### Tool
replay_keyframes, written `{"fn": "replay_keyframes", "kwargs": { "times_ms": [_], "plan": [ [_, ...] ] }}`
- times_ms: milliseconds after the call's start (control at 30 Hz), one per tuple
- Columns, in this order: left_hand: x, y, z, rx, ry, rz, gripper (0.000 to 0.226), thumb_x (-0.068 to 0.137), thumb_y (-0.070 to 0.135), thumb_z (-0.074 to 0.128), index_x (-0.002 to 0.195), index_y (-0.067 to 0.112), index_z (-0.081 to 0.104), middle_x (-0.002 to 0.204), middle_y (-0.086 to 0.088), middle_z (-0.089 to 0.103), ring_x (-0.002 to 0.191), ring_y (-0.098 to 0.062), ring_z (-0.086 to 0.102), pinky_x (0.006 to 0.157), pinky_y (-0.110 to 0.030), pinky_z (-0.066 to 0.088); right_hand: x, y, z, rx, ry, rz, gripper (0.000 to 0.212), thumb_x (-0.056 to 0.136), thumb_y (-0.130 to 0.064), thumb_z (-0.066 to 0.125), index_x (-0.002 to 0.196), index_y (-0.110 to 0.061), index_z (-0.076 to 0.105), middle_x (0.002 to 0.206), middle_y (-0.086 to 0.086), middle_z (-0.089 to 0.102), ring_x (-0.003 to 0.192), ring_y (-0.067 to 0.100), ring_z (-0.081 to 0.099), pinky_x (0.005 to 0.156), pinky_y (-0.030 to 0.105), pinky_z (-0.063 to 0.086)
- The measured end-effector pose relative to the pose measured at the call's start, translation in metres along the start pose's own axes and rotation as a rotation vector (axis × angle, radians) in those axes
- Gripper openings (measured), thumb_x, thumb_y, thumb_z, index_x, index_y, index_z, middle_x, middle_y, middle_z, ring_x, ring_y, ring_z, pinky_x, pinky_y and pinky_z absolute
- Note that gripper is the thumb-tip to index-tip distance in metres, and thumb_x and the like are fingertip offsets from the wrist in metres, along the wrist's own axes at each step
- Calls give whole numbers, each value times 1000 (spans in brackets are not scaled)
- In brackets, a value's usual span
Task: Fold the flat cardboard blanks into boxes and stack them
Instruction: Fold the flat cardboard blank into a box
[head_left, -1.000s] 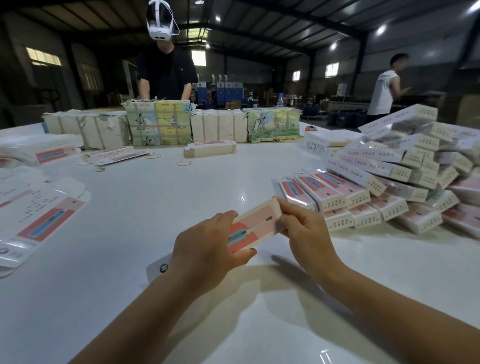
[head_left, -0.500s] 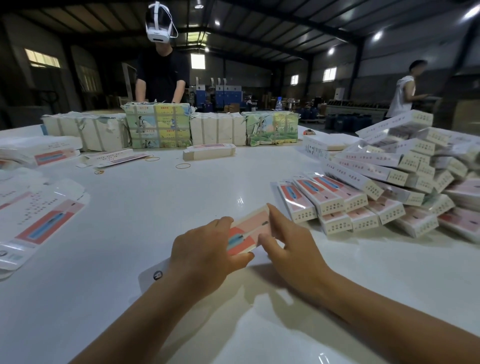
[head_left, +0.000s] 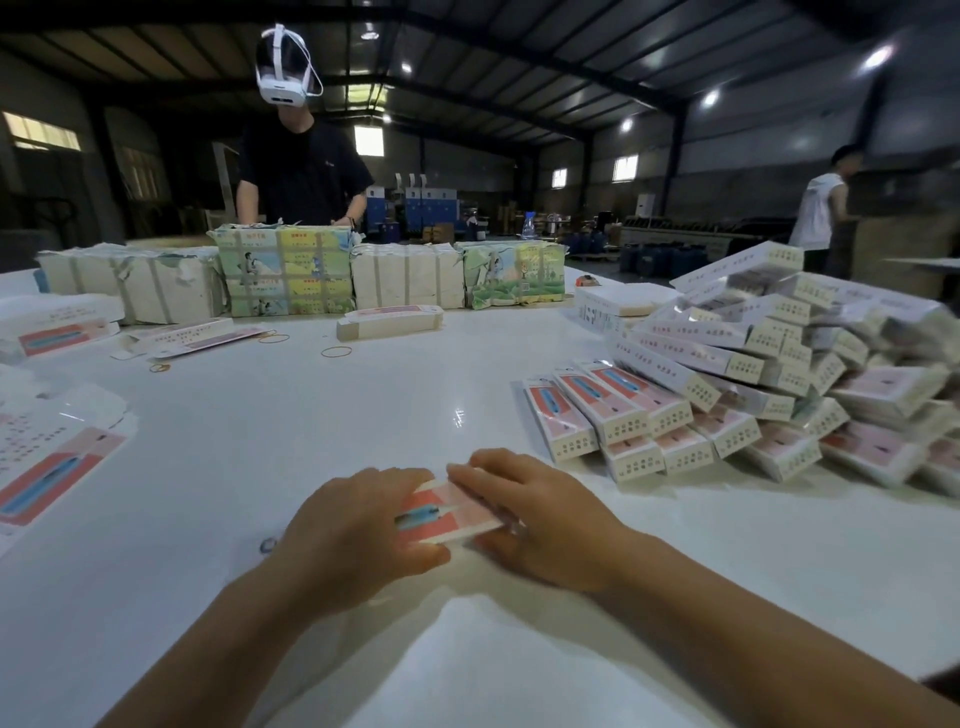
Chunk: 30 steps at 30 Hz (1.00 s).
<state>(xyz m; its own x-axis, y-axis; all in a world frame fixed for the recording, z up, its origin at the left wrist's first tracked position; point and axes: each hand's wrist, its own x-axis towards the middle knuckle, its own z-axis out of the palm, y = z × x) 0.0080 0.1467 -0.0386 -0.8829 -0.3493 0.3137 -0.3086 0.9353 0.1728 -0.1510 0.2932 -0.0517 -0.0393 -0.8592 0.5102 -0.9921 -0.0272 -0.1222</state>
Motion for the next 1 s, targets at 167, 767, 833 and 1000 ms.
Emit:
{"fn": "replay_keyframes", "kwargs": {
  "times_ms": [167,767,833,1000],
  "plan": [
    [3,5,3,44,478,83,59,75,50,54,114,7,65,118,-11,64,107,-35,58,83,-52,48,12,35,-43,-171,220,193,47,86,-43,63,128,-23,54,117,-2,60,91,14,56,71,27,47],
    [25,4,41,-229,129,-162,66,47,68,27,92,40,65,97,18,55,97,-10,46,83,-28,35,-27,229,-191,-379,277,1059,35,89,-48,49,109,-25,67,102,3,65,79,22,58,65,34,48],
    [25,4,41,-207,112,-164,52,57,67,36,91,40,64,97,20,53,100,-9,47,80,-27,33,-18,218,-195,-437,329,1032,40,93,-45,48,123,-22,61,127,10,53,87,27,56,68,33,43],
    [22,9,40,-223,114,-153,36,66,50,45,92,37,65,98,22,53,97,-7,46,81,-26,35,27,145,-171,-271,522,623,29,94,-25,50,117,-15,65,124,6,57,92,13,54,75,27,38]
  ]
}}
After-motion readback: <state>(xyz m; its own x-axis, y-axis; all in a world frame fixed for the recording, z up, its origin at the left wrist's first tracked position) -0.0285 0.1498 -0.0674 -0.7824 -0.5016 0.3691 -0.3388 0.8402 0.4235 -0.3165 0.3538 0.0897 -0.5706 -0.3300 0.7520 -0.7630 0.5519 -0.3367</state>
